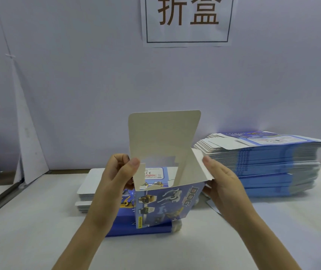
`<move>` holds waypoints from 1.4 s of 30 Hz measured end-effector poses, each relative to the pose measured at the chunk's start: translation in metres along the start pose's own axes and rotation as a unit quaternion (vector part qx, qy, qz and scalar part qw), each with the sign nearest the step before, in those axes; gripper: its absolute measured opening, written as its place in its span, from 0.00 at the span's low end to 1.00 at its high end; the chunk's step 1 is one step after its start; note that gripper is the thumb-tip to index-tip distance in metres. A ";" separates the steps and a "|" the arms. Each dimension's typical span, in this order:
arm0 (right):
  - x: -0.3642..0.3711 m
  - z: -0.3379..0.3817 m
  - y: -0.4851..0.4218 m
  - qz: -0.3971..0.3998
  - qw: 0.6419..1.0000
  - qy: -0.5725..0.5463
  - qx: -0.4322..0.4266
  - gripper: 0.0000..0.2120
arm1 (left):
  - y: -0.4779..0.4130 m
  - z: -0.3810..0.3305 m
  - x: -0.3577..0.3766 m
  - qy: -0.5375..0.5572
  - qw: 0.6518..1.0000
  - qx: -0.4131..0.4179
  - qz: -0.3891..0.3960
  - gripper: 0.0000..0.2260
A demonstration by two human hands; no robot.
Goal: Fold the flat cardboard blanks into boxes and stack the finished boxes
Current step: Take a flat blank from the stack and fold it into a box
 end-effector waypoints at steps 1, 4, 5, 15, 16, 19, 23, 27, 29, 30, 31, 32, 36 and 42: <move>0.002 -0.003 0.000 0.008 1.000 -0.008 -0.003 0.15 | 0.000 0.001 0.001 -0.001 1.000 0.003 -0.005 0.34; 0.007 -0.016 -0.003 0.027 1.000 -0.013 0.001 0.19 | 0.002 0.001 0.002 -0.008 1.000 0.014 -0.015 0.32; 0.009 -0.020 -0.003 0.026 1.000 -0.011 0.007 0.22 | 0.003 0.001 0.002 -0.006 1.000 0.015 -0.018 0.31; 0.005 -0.015 -0.004 0.036 0.999 -0.032 0.018 0.24 | 0.000 0.003 -0.002 0.004 1.000 0.016 -0.014 0.30; 0.008 -0.020 -0.004 0.045 0.998 -0.033 0.017 0.21 | 0.001 0.003 -0.001 0.006 1.000 0.020 -0.014 0.30; 0.018 -0.035 -0.002 0.050 0.997 -0.057 0.026 0.18 | 0.001 0.004 0.002 0.008 1.000 0.026 -0.007 0.31; 0.018 -0.013 0.001 0.036 0.998 0.026 -0.053 0.23 | -0.002 0.007 -0.006 0.006 1.000 0.001 -0.008 0.24; 0.004 0.037 0.018 -0.069 0.937 0.192 -0.283 0.08 | -0.024 0.009 -0.012 0.015 0.998 -0.056 -0.036 0.28; 0.011 0.038 0.026 -0.075 0.911 0.226 -0.335 0.06 | -0.021 0.009 -0.009 0.005 0.998 -0.061 -0.018 0.34; 0.015 0.034 0.028 -0.083 0.900 0.247 -0.350 0.07 | -0.016 0.010 -0.007 0.019 0.998 -0.064 -0.012 0.29; 0.021 0.028 0.031 -0.092 0.880 0.284 -0.368 0.09 | -0.010 0.011 -0.007 0.038 0.997 -0.062 0.006 0.25; 0.027 0.021 0.033 -0.100 0.855 0.331 -0.388 0.12 | -0.005 0.014 -0.009 0.055 0.996 -0.060 0.020 0.22; 0.031 -0.011 0.030 -0.107 0.839 0.374 -0.380 0.26 | -0.010 0.017 -0.011 0.106 0.989 -0.070 0.072 0.17; 0.029 -0.013 0.030 -0.137 0.840 0.359 -0.382 0.23 | -0.013 0.039 -0.019 0.211 0.971 -0.093 0.067 0.19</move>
Point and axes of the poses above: each hand's wrist, its own y-axis away from the middle knuckle, its own x-axis out of the palm, z = x × y, the point moved 5 cm from there along -y, towards the middle knuckle, and after that the axes turned 4 degrees about z, right-handed, at the moved point
